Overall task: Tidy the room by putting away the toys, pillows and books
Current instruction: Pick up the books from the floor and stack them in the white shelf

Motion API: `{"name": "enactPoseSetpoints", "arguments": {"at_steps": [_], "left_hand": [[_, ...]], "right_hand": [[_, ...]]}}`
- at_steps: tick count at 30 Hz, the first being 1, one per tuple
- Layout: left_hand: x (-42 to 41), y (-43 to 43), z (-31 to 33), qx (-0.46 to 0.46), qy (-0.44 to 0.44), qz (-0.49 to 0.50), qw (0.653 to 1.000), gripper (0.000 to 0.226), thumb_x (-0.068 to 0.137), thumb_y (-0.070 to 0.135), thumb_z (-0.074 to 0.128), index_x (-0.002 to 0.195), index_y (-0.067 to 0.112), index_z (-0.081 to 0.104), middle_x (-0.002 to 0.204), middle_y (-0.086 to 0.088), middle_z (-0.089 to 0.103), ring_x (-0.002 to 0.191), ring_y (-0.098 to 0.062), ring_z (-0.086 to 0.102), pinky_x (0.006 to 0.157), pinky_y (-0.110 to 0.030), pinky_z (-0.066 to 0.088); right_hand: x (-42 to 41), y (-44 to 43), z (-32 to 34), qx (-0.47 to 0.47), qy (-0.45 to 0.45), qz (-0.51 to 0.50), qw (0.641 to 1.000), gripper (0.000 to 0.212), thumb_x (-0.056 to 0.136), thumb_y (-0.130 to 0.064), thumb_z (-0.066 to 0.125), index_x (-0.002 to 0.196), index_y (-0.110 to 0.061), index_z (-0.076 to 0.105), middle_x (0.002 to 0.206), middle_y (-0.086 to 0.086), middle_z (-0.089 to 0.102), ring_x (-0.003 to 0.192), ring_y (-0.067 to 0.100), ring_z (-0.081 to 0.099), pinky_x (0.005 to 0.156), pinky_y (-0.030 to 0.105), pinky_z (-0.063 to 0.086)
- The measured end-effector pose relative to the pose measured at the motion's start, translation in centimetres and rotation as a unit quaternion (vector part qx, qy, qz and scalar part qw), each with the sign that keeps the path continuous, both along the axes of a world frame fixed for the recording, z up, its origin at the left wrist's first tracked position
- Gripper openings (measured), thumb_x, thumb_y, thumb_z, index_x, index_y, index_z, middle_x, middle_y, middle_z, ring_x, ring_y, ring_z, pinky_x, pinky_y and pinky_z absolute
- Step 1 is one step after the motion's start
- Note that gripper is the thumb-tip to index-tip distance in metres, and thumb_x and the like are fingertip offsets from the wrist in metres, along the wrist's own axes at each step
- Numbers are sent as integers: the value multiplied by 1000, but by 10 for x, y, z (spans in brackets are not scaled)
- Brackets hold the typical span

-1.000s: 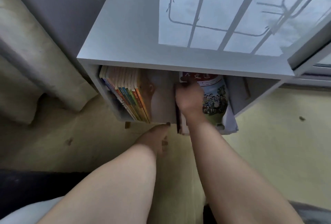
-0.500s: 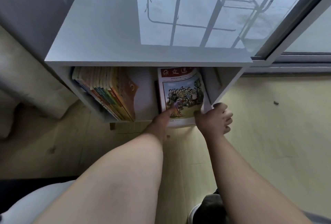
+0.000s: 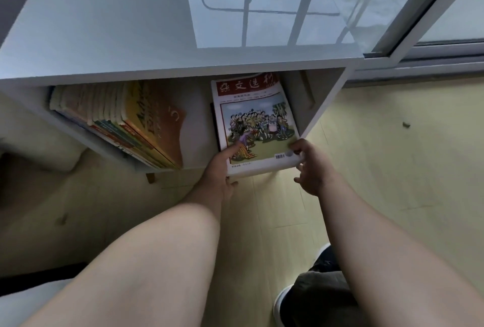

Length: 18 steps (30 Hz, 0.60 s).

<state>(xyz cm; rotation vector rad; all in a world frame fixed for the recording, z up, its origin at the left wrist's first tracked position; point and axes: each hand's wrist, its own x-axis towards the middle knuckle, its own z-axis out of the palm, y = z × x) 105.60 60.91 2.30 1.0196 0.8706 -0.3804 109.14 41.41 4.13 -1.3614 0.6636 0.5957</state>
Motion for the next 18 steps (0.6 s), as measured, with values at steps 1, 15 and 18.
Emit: {"name": "enactPoseSetpoints", "arguments": {"at_steps": [1, 15, 18], "left_hand": [[0, 0, -3, 4, -4, -3, 1000, 32, 71, 48, 84, 96, 27, 79, 110, -2, 73, 108, -26, 60, 98, -43, 38], [-49, 36, 4, 25, 40, -97, 994, 38, 61, 42, 85, 89, 20, 73, 83, -7, 70, 82, -25, 63, 68, -34, 47], [-74, 41, 0, -20, 45, -116, 992, 35, 68, 41, 79, 92, 15, 74, 92, -12, 74, 85, -29, 64, 72, -36, 45]], "right_hand": [[1, -1, -3, 24, 7, 9, 1000, 46, 58, -33, 65, 102, -21, 62, 122, 2, 64, 123, 27, 52, 113, 53, 24], [-65, 1, -26, 109, 32, 55, 992, 47, 58, -33, 65, 102, -17, 59, 103, 7, 65, 94, 26, 55, 95, 39, 43], [-78, -9, -25, 105, 41, 108, 988, 51, 47, -29, 65, 96, -17, 56, 97, 6, 63, 90, 23, 50, 93, 41, 35]]}}
